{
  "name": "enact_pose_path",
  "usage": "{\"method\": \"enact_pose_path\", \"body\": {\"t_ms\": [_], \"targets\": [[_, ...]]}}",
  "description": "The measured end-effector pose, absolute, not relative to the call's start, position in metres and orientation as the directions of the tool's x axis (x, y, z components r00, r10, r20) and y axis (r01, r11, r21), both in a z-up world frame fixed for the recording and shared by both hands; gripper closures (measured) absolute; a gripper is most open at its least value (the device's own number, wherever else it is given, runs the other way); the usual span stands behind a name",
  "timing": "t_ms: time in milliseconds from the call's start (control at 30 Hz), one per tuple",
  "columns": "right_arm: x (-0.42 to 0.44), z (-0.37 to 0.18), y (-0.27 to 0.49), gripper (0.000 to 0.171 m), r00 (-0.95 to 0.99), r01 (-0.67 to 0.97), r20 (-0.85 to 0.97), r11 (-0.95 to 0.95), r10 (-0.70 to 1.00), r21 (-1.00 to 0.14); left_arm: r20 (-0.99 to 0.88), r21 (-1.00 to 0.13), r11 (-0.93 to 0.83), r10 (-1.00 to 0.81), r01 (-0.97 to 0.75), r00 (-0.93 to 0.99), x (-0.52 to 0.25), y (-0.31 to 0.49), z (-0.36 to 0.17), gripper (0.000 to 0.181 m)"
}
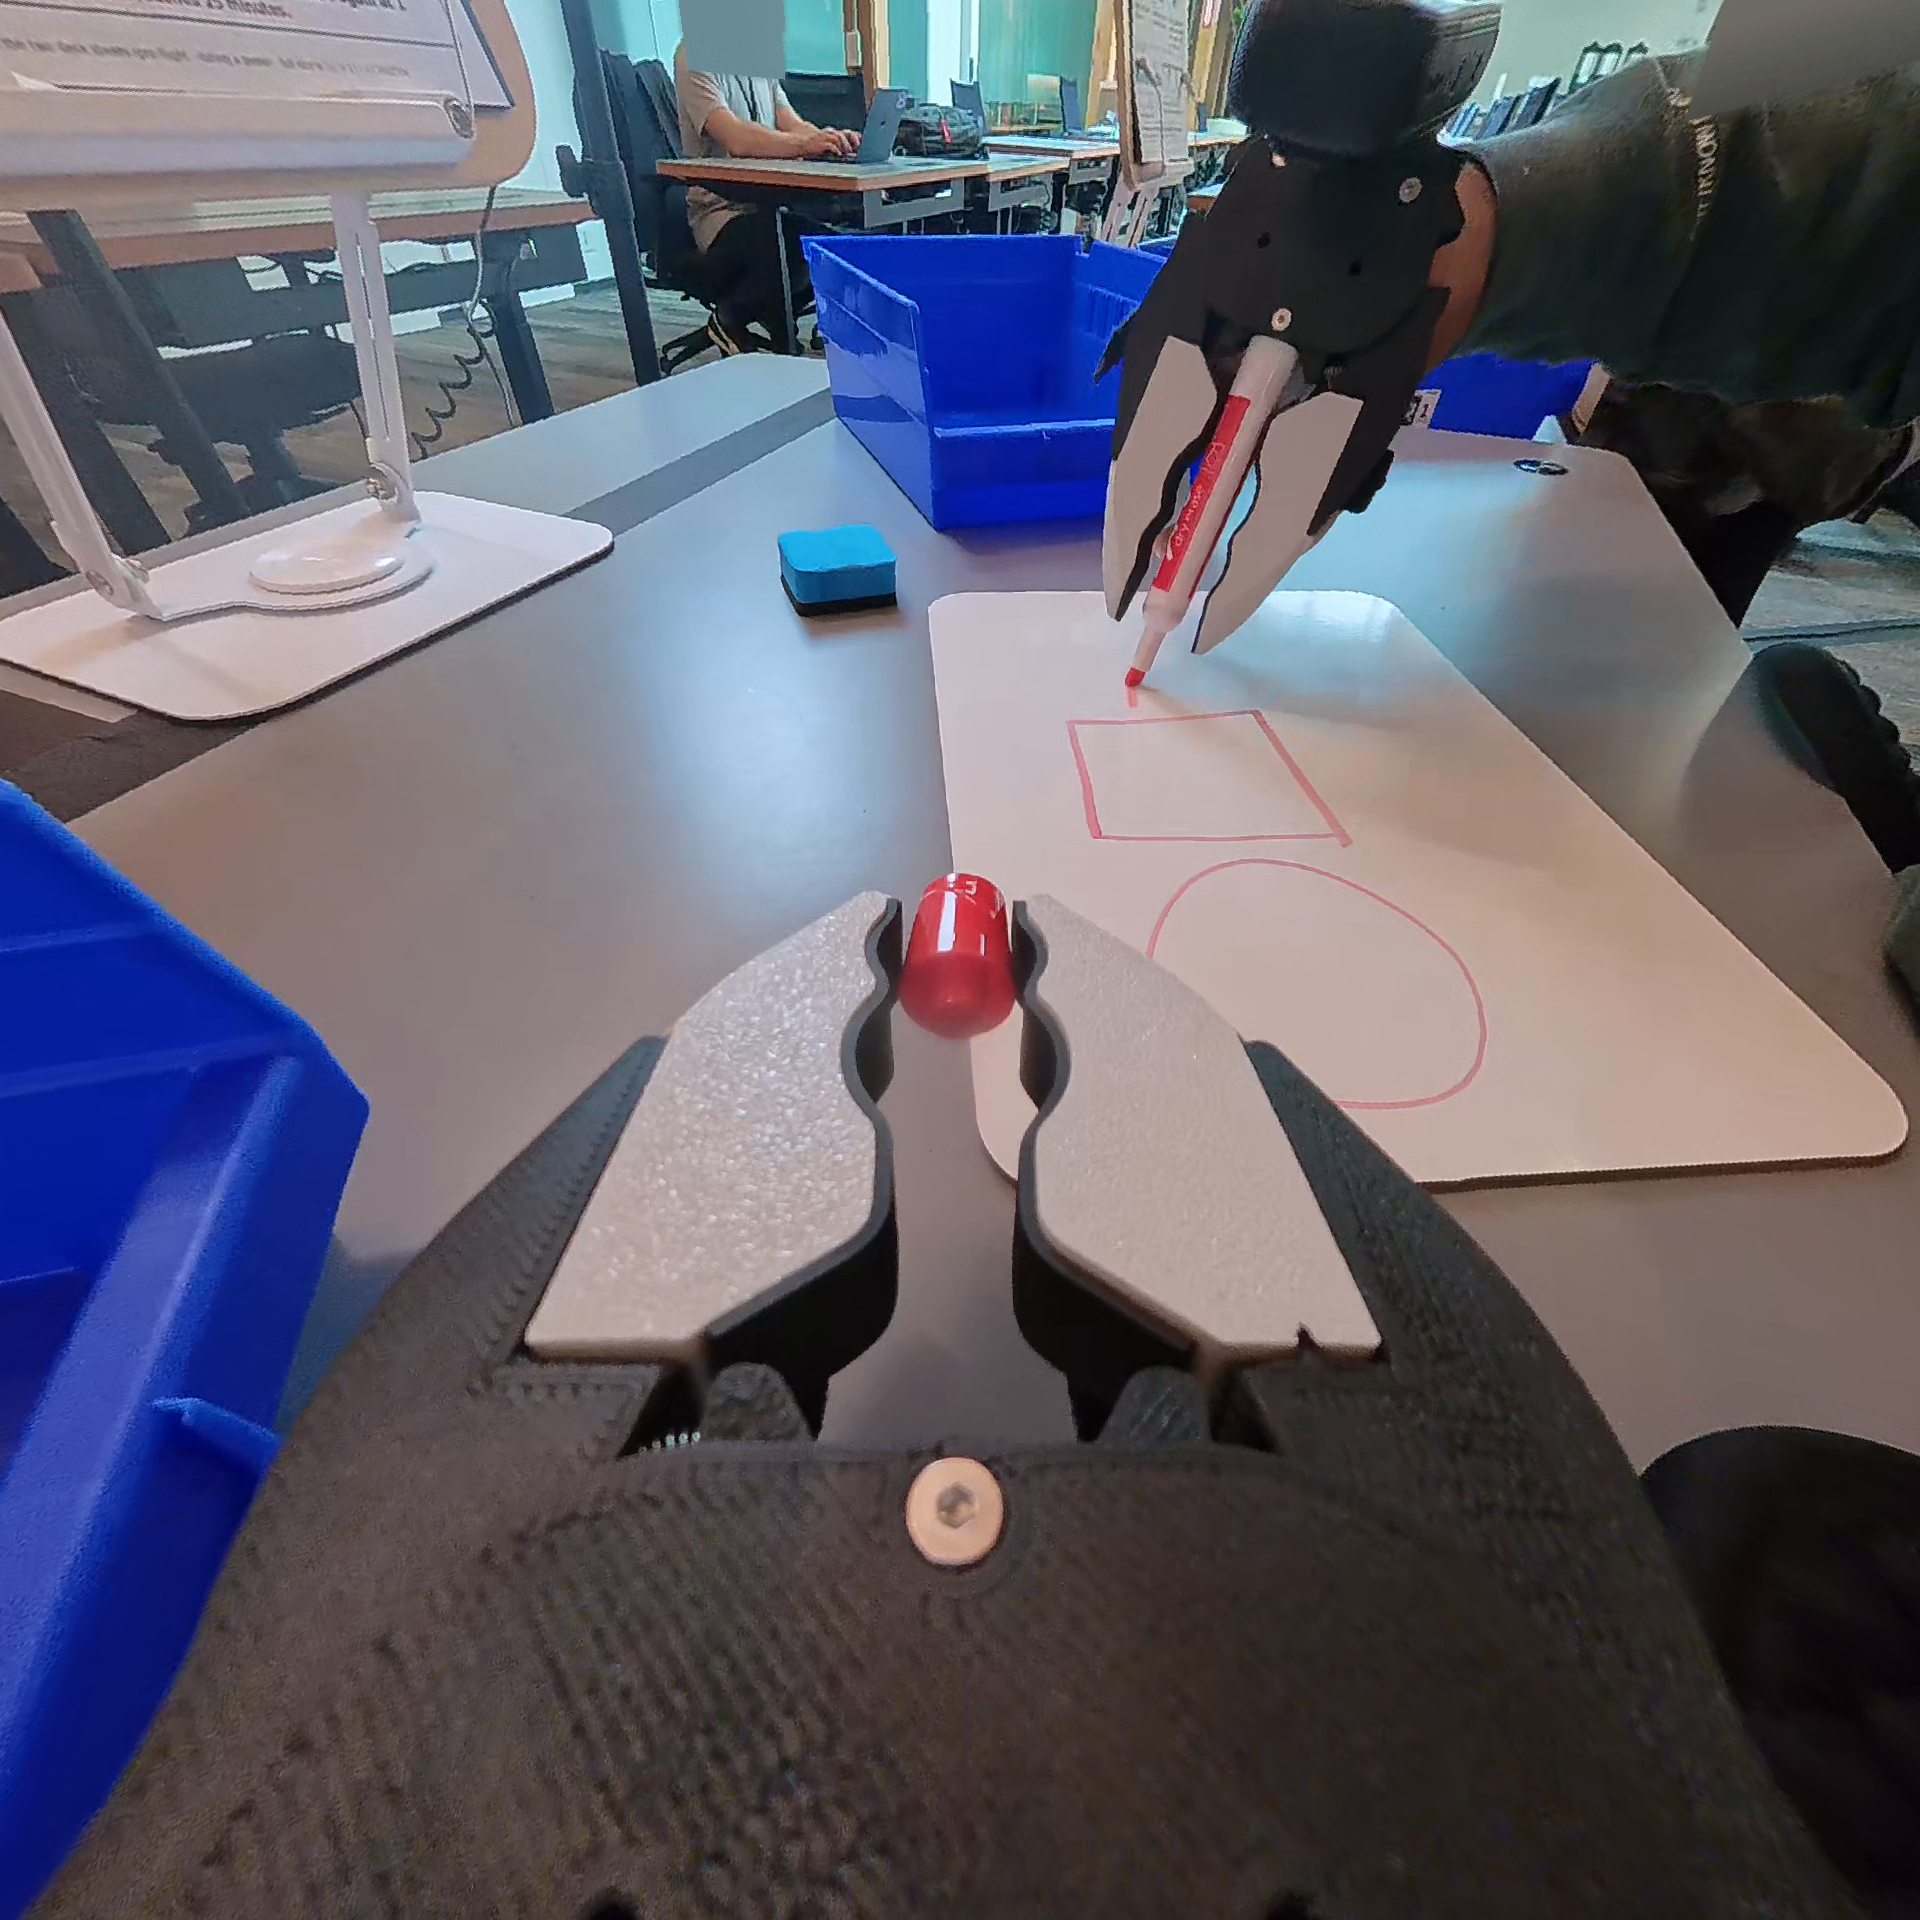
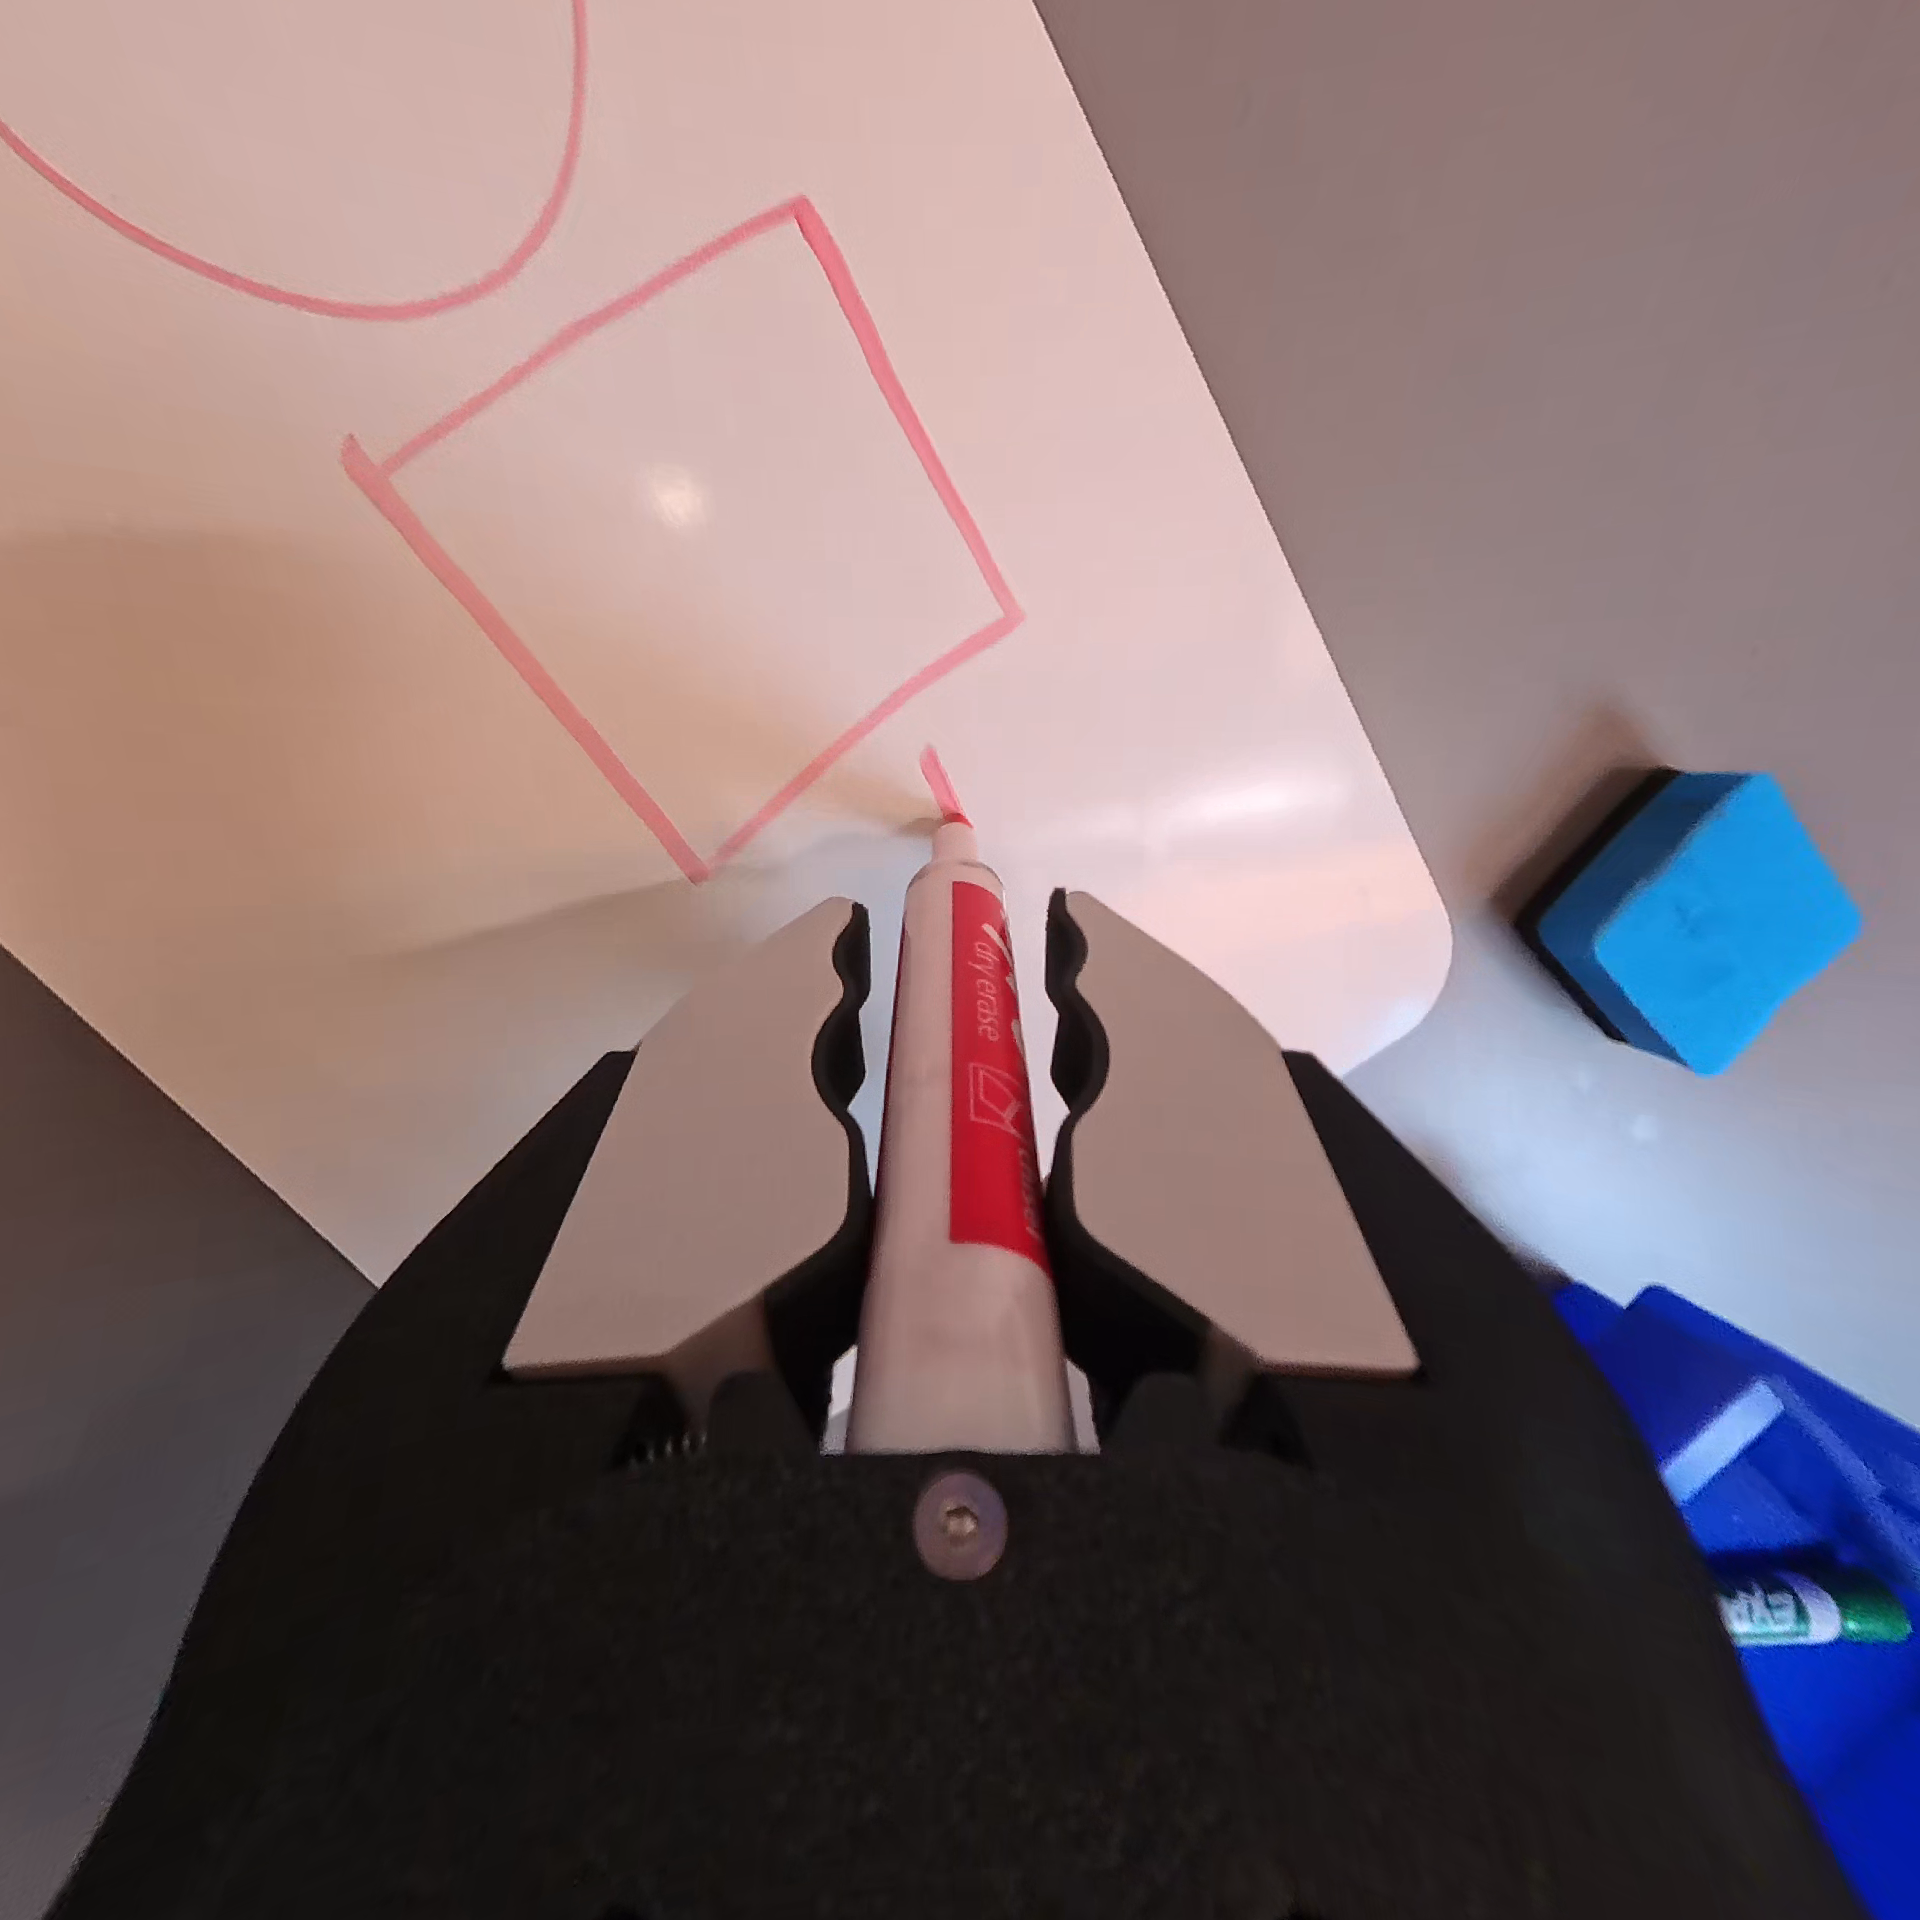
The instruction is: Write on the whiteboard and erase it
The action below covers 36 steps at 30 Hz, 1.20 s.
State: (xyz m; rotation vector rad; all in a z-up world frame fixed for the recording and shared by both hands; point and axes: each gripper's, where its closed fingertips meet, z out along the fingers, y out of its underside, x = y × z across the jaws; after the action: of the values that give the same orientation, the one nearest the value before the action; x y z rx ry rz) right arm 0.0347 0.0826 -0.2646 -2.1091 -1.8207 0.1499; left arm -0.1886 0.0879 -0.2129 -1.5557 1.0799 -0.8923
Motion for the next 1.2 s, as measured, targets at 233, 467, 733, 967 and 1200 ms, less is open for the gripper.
{"method": "enact_pose_path", "body": {"t_ms": [233,467,733,967,1200], "targets": [[0.053,-0.263,0.090,0.138,0.215,0.934,0.164,-0.154,0.963,-0.323,0.026,-0.973,-0.100,-0.943,-0.207,0.331,-0.189,0.088,-0.213,0.161],[0.035,-0.259,0.096,0.138,0.210,0.919,0.172,-0.135,0.962,-0.371,0.024,-0.973,-0.098,-0.944,-0.209,0.330,-0.188,0.088,-0.213,0.161],[0.044,-0.264,0.096,0.138,0.213,0.934,0.190,-0.142,0.958,-0.328,0.028,-0.973,-0.101,-0.944,-0.207,0.328,-0.189,0.088,-0.213,0.161],[0.063,-0.264,0.095,0.138,0.240,0.937,0.203,-0.171,0.949,-0.306,0.027,-0.973,-0.101,-0.943,-0.207,0.332,-0.189,0.089,-0.213,0.161],[0.050,-0.264,0.072,0.138,0.190,0.941,0.160,-0.133,0.969,-0.311,0.025,-0.973,-0.099,-0.942,-0.209,0.334,-0.189,0.089,-0.213,0.161]]}}
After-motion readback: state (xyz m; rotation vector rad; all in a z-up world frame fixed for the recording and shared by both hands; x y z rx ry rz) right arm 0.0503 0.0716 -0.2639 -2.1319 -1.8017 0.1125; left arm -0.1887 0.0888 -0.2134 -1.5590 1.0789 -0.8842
